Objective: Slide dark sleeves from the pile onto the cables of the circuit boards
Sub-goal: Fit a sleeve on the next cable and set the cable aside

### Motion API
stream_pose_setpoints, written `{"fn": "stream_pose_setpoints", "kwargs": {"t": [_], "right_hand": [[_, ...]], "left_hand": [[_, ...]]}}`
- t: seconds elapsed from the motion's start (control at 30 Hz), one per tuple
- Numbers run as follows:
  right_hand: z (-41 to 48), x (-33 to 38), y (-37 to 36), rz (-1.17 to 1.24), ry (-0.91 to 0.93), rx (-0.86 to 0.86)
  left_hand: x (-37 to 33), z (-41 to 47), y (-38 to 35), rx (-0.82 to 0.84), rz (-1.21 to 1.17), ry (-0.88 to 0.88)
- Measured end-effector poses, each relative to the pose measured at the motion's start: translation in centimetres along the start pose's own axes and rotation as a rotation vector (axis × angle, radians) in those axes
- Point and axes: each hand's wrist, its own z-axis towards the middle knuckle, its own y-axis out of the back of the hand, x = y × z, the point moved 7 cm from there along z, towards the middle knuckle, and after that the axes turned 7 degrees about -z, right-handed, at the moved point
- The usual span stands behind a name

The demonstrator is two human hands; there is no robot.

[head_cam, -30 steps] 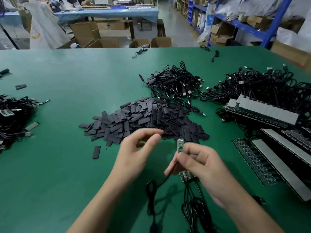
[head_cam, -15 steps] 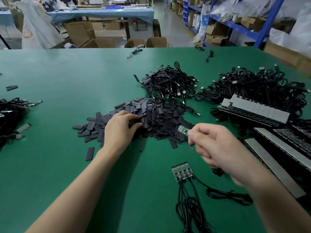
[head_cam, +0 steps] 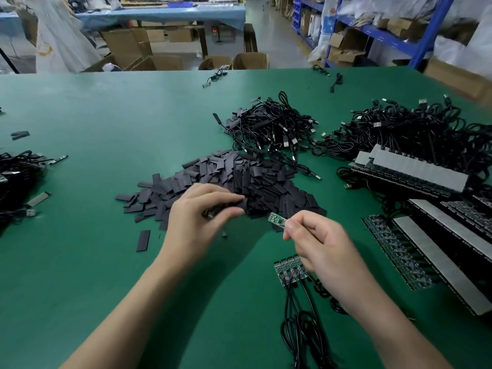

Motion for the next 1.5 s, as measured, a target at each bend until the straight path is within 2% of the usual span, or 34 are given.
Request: {"fn": "stream_pose_setpoints", "kwargs": {"t": [0.13,0.4,0.57,0.67,0.83,0.97,1.2,1.37,1.5], "right_hand": [[-0.5,0.7,-0.4,-0.029,0.042,0.012],[-1.1,0.7,-1.3,-0.164,0.083,0.033],[-1.0,0.4,-1.6,-0.197,0.070,0.031],[-1.1,0.1,-1.7,-0.224,0.057,0.040],[-1.0,-0.4,-1.7,-0.272,0.023,0.051],[-1.0,-0.4,-1.8,-0.305,0.004,0.075],[-1.4,-0.2,-2.5,-0.380,0.038,0.078],[-1.5,-0.2,-2.6,-0.371,0.017,0.102],[-1.4,-0.4,-2.5,-0.348,-0.028,0.147]], "left_hand": [[-1.7,-2.7,-0.5,0.019,-0.162,0.015],[-1.4,-5.0,-1.2,0.023,-0.239,0.040],[-1.3,-4.9,-1.0,0.002,-0.222,0.021],[-1.5,-5.0,-0.9,0.007,-0.143,-0.048],[-1.6,-5.0,-1.0,0.086,-0.027,-0.185],[-1.5,-5.0,-1.0,0.122,0.030,-0.221],[-0.3,-5.3,-1.4,0.206,-0.136,-0.026],[-0.3,-5.4,-1.5,0.200,-0.119,-0.016],[-0.8,-5.5,-1.6,0.224,-0.099,-0.072]]}}
